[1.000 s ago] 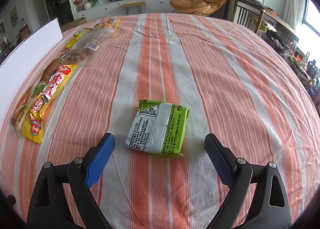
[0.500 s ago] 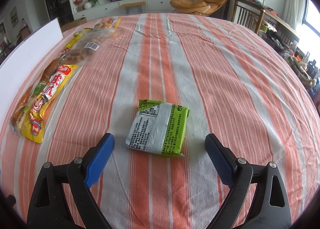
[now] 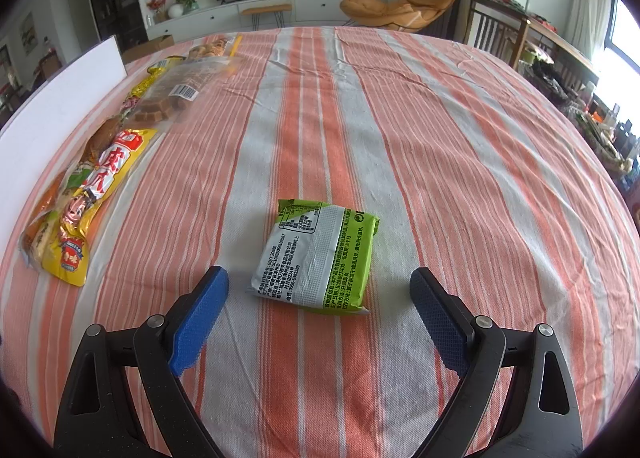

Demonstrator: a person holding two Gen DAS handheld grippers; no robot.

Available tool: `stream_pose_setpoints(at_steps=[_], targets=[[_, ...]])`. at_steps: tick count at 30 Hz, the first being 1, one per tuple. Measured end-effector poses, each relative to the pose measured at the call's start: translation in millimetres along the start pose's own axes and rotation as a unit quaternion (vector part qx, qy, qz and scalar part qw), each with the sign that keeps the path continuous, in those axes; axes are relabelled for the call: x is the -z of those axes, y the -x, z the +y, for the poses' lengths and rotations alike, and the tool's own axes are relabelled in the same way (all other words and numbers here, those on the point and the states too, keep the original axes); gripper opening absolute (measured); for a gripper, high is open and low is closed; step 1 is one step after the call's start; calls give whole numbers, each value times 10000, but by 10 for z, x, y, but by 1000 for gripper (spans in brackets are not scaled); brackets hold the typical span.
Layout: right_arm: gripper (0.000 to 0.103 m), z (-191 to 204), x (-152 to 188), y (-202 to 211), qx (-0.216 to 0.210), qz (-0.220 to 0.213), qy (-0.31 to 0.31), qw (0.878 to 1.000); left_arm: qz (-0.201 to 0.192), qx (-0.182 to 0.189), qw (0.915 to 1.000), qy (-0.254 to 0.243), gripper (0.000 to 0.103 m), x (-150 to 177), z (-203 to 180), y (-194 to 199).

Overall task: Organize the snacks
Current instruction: 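Close the right tool on the green-and-white packet, then hold the green-and-white packet in the right tool while the left tool grasps the orange sausage bag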

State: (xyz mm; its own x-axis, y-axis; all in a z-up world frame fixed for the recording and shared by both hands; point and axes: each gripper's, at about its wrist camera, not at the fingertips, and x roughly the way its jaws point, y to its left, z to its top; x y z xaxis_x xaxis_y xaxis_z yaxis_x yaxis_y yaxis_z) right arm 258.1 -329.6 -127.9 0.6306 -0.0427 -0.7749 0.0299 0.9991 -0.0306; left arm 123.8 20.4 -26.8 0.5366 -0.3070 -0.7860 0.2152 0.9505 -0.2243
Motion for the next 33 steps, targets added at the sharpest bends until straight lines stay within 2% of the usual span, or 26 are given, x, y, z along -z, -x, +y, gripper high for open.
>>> stream_pose_setpoints(at_steps=[3, 7, 11, 12, 13, 14, 15, 16, 18, 19, 23, 25, 26, 27, 28, 30, 33], targets=[[94, 0, 1, 1, -1, -1, 0, 10000, -241, 87, 9996, -133, 103, -482, -9, -2], [94, 0, 1, 1, 0, 0, -1, 10000, 265, -53, 9996, 49, 103, -1034, 162, -505], [94, 1, 1, 1, -2, -1, 0, 10000, 740, -418, 9964, 3, 101, -1187, 232, -1015], [94, -1, 3, 2, -2, -1, 0, 10000, 767, -441, 9961, 24, 95, -1189, 254, -1066], [94, 0, 2, 1, -3, -1, -1, 10000, 600, -312, 9976, 132, 90, -1170, 308, -1052], [94, -1, 4, 3, -2, 0, 0, 10000, 442, -247, 9983, 289, 75, -1158, 362, -1005], [94, -1, 4, 4, -10, 0, 3, 10000, 425, -339, 9976, 432, 61, -1142, 411, -975], [94, -1, 5, 3, -10, 1, 4, 10000, 389, -403, 9971, 513, 55, -1124, 452, -942], [94, 9, 4, -3, -20, 3, 4, 10000, 404, -277, 9959, 757, 55, -1023, 529, -847], [94, 12, 3, -4, -25, 3, 5, 10000, 429, -331, 9952, 815, 55, -935, 524, -777], [94, 17, 1, -8, -25, 2, 6, 10000, 547, -613, 9957, 429, 56, -502, 285, -532], [94, 13, 4, -5, -27, 3, 7, 10000, 527, -782, 9954, 193, 62, -251, 162, -401], [94, 13, 4, -5, -28, 3, 7, 10000, 512, -899, 9946, 97, 69, -126, 110, -343], [94, 15, 2, -7, -27, 3, 8, 10000, 503, -1017, 9935, 30, 80, -28, 78, -311], [94, 17, 0, -7, -27, 3, 8, 10000, 487, -1084, 9929, -31, 83, 28, 79, -279], [94, 18, 1, -9, -28, 4, 8, 10000, 423, -1267, 9909, -142, 98, 94, 78, -292], [94, 16, 2, -7, -29, 3, 7, 10000, 400, -1271, 9911, 10, 103, 60, 184, -322]])
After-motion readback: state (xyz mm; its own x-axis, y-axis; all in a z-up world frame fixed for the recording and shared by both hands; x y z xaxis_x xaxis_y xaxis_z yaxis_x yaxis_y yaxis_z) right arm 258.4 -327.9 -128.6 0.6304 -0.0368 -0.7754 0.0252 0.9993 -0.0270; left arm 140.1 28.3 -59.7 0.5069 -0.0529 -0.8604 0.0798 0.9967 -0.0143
